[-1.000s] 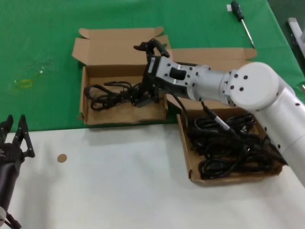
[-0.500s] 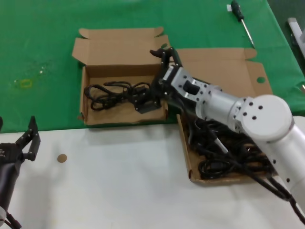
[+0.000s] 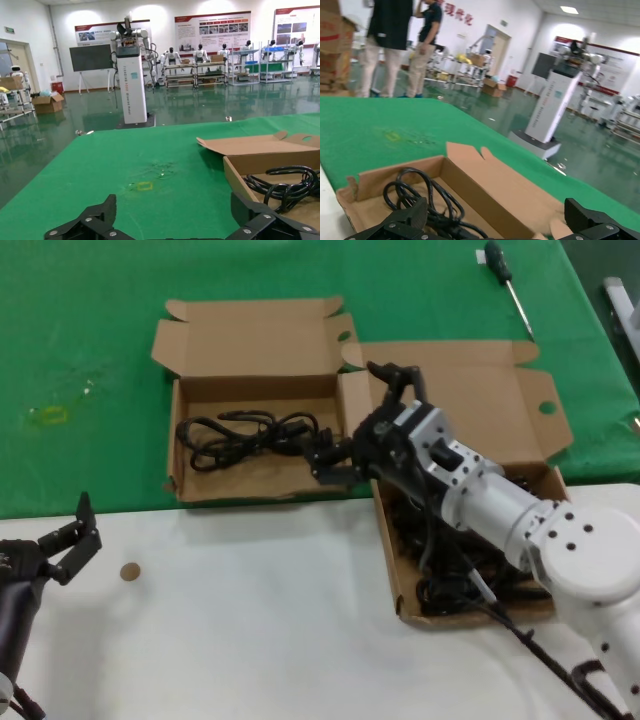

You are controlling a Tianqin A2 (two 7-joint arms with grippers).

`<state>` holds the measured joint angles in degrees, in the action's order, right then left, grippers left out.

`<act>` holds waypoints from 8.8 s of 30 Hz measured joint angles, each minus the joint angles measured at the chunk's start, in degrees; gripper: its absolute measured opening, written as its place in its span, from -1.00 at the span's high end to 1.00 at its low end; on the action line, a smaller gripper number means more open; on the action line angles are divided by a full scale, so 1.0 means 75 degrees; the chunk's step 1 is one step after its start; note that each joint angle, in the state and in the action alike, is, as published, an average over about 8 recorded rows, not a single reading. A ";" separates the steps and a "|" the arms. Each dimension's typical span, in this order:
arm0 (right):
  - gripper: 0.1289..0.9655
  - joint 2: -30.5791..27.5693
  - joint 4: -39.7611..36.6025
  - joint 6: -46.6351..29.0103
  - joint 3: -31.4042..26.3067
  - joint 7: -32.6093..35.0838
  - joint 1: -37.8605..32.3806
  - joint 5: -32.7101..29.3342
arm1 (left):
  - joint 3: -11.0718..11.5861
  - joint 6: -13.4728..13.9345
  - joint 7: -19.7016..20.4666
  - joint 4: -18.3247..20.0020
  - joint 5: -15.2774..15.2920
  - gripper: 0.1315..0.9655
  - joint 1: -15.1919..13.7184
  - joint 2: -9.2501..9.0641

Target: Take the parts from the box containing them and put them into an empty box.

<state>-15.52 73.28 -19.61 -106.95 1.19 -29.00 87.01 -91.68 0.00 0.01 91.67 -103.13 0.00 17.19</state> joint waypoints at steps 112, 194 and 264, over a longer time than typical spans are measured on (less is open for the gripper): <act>-1.00 -0.0208 0.2291 0.2442 0.1903 -0.0148 0.3612 0.2008 | 0.0000 0.0000 -0.0002 0.0000 -0.0001 -1.00 0.0000 0.0000; -1.00 -0.0208 0.2291 0.2442 0.1903 -0.0148 0.3612 0.2008 | 0.0000 0.0000 -0.0001 0.0000 -0.0001 -1.00 0.0000 0.0000; -1.00 -0.0208 0.2291 0.2442 0.1903 -0.0148 0.3612 0.2008 | 0.0000 0.0000 -0.0001 0.0000 -0.0001 -1.00 0.0000 0.0000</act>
<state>-17.08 90.46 -1.29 -92.68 0.08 -1.91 102.07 -91.67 0.00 0.00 91.67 -103.13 0.00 17.19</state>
